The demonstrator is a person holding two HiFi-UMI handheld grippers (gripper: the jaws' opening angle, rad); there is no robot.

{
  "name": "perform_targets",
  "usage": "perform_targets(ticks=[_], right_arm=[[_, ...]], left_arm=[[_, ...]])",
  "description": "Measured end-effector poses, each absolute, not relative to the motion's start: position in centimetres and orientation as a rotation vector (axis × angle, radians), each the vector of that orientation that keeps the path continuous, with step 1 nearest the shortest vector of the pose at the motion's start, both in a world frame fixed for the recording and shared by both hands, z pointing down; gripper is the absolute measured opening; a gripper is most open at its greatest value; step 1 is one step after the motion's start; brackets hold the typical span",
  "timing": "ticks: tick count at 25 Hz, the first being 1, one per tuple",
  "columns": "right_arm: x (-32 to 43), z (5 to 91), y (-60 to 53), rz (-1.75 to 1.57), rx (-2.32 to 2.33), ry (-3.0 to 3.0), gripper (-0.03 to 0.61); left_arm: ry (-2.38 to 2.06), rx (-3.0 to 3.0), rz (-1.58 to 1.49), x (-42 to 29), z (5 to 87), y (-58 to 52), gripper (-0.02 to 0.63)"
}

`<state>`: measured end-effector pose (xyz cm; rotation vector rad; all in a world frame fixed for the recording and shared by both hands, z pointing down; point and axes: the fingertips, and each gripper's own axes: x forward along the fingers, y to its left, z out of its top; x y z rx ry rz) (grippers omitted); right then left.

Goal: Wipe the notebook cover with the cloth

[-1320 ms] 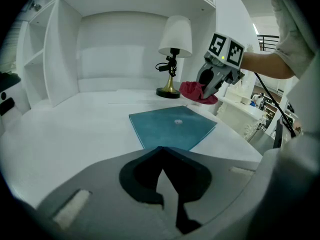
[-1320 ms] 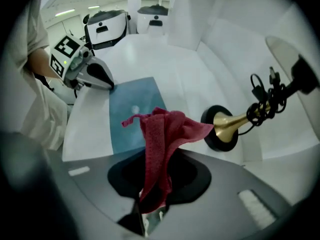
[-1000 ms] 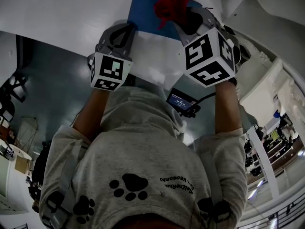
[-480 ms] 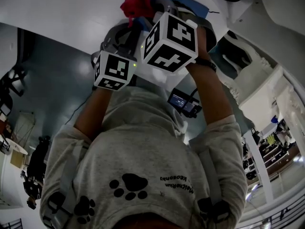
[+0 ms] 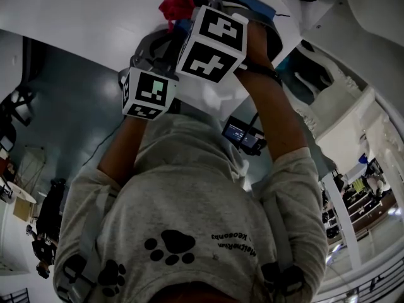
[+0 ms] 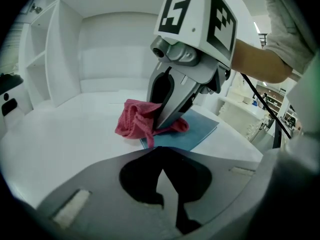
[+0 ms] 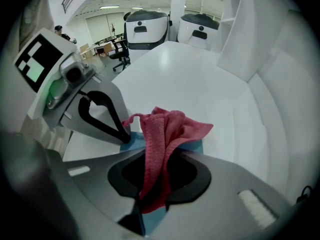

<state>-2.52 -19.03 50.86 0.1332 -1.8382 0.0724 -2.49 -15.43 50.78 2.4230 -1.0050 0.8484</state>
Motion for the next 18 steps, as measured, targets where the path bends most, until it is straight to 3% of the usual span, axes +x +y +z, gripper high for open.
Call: perform_targets(ticks=[18], right_arm=[[10.6,51.6,-17.1,0.231,0.283,-1.702,0.078]], left_arm=[[-1.015,2.432,0.857,-2.4,50.9,-15.9,0.000]])
